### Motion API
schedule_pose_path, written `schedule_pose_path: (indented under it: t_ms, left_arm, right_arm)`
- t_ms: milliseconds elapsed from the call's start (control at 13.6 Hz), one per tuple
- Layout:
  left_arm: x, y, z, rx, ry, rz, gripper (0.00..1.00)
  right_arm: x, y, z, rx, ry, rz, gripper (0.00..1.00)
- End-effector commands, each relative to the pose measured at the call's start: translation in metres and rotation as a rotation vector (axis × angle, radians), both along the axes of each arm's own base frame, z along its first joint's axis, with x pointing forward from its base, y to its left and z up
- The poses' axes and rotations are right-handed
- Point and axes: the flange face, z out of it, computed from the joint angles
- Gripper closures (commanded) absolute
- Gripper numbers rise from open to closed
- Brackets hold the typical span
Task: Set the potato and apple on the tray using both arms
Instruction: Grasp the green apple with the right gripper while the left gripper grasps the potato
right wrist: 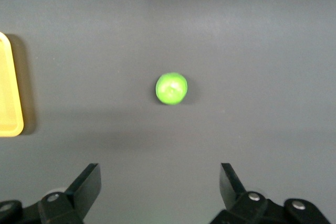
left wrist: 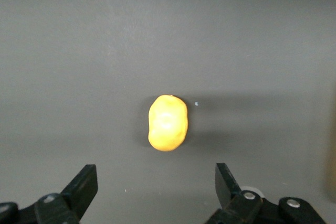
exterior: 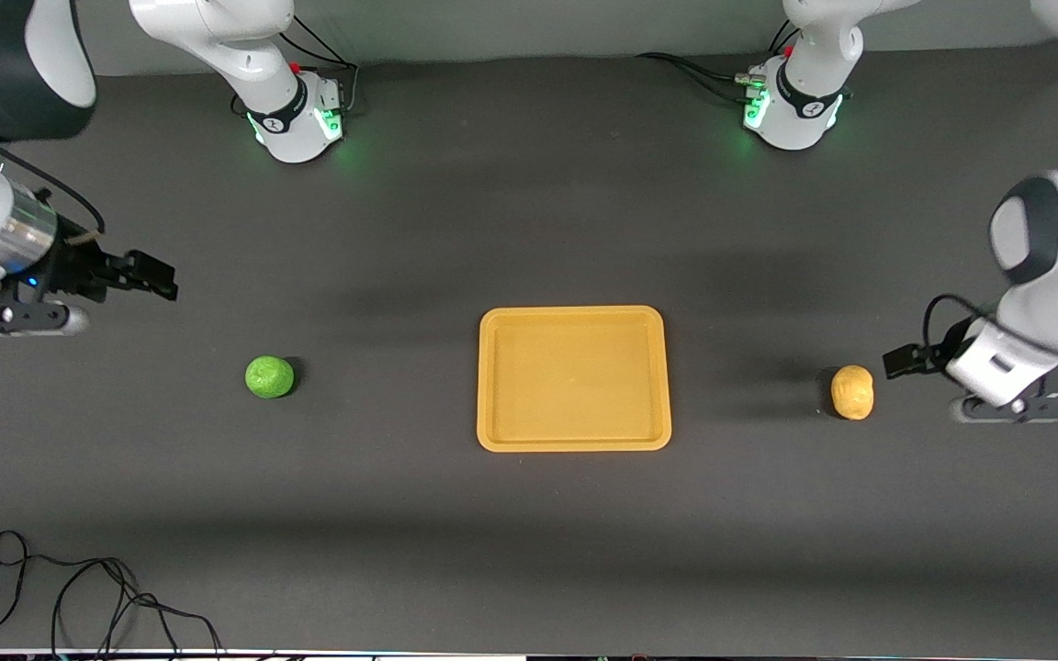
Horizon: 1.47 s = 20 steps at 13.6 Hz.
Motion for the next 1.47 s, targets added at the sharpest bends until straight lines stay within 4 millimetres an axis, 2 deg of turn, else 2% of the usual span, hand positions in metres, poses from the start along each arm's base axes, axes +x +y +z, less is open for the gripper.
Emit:
schedule_pose_path:
  t_ms: [0,74,221,295,516,663,811,958,1179,1253,1326,1400]
  left_arm:
    - [0.007,-0.002,-0.045,0.006,0.023,-0.019,0.00]
    - [0.009,-0.001,-0.065,0.008,0.026,-0.028,0.00]
    - [0.005,-0.002,-0.120,-0.005,0.021,-0.045,0.00]
    - [-0.005,-0.003,-0.135,-0.011,0.016,-0.045,0.00]
    - [-0.011,-0.005,-0.156,-0.022,0.015,-0.047,0.00]
    - [-0.011,-0.011,-0.159,-0.022,0.019,-0.048,0.01]
    - [-0.011,-0.011,-0.159,-0.022,0.019,-0.045,0.12]
    - [-0.011,-0.014,-0.158,-0.019,0.016,-0.023,0.31]
    - [-0.009,-0.022,-0.152,-0.010,0.011,0.001,0.63]
    - [-0.007,-0.028,-0.146,-0.007,0.008,0.012,0.67]
    - [-0.005,-0.039,-0.127,0.003,-0.017,0.027,0.67]
    - [-0.005,-0.053,-0.106,0.014,-0.025,0.064,0.67]
  right_arm:
    - [0.015,-0.001,-0.041,-0.013,-0.027,0.030,0.00]
    - [0.015,-0.001,-0.063,-0.012,-0.041,0.032,0.00]
    - [0.011,-0.008,-0.114,-0.009,-0.063,0.029,0.00]
    - [0.005,-0.011,-0.141,-0.008,-0.072,0.027,0.00]
    - [-0.010,-0.015,-0.231,-0.001,-0.069,0.005,0.00]
    - [-0.014,-0.015,-0.267,0.000,-0.062,0.008,0.00]
    - [-0.012,-0.014,-0.297,0.000,-0.062,0.013,0.00]
    - [-0.010,-0.015,-0.324,0.002,-0.082,0.006,0.00]
    - [-0.009,-0.015,-0.337,0.003,-0.096,-0.021,0.00]
    - [-0.009,-0.015,-0.342,0.004,-0.096,-0.024,0.03]
    - [-0.009,-0.015,-0.343,0.006,-0.096,-0.029,0.13]
    - [-0.008,-0.015,-0.339,0.006,-0.100,-0.028,0.27]
